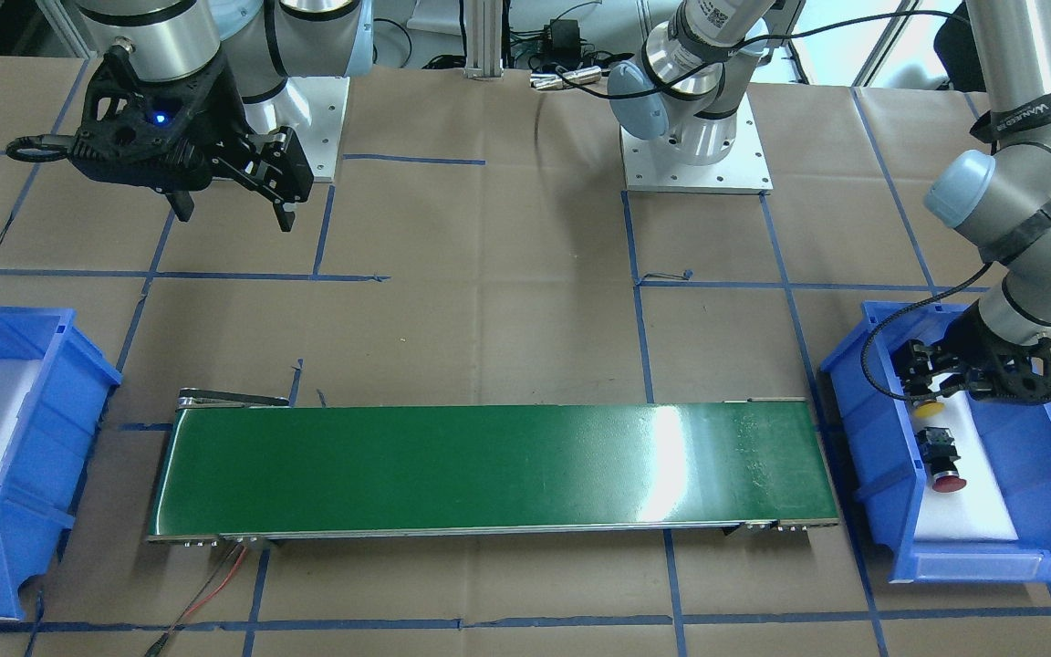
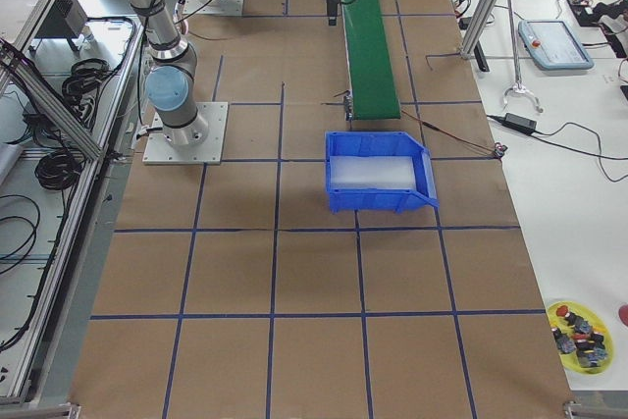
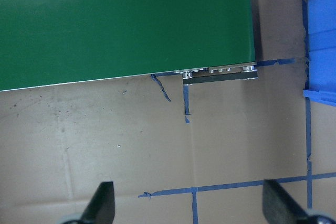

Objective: Transport two buttons from left to right
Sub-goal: 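Carry the yellow button with the left gripper and place it on the belt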

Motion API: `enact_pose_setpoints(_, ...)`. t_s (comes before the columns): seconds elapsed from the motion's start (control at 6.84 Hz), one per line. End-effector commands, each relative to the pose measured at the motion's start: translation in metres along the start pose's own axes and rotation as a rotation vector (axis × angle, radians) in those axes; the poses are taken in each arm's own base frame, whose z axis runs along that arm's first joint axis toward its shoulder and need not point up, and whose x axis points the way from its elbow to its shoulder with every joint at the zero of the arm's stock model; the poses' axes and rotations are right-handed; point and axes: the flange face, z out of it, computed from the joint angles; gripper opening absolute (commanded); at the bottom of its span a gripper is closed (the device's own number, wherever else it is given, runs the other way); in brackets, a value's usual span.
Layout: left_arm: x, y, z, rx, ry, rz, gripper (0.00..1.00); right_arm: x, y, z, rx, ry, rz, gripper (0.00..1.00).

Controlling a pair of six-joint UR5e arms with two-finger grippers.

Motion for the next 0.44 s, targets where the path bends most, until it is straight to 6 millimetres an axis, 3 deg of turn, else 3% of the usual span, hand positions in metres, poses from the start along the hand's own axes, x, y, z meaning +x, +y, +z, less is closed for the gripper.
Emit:
enact_pose_setpoints(0.0, 0.003, 0.005, 0.004, -0.011, 0.007, -0.013, 0.52, 0.000, 0.000, -0.001, 0.002, 0.001, 0.000, 1.00)
enact_pose_setpoints(0.29, 0.001, 0.001, -0.006, 0.003, -0.002, -0.037, 0.25, 0.000, 0.001, -0.003, 0.005, 0.000, 0.000, 1.00)
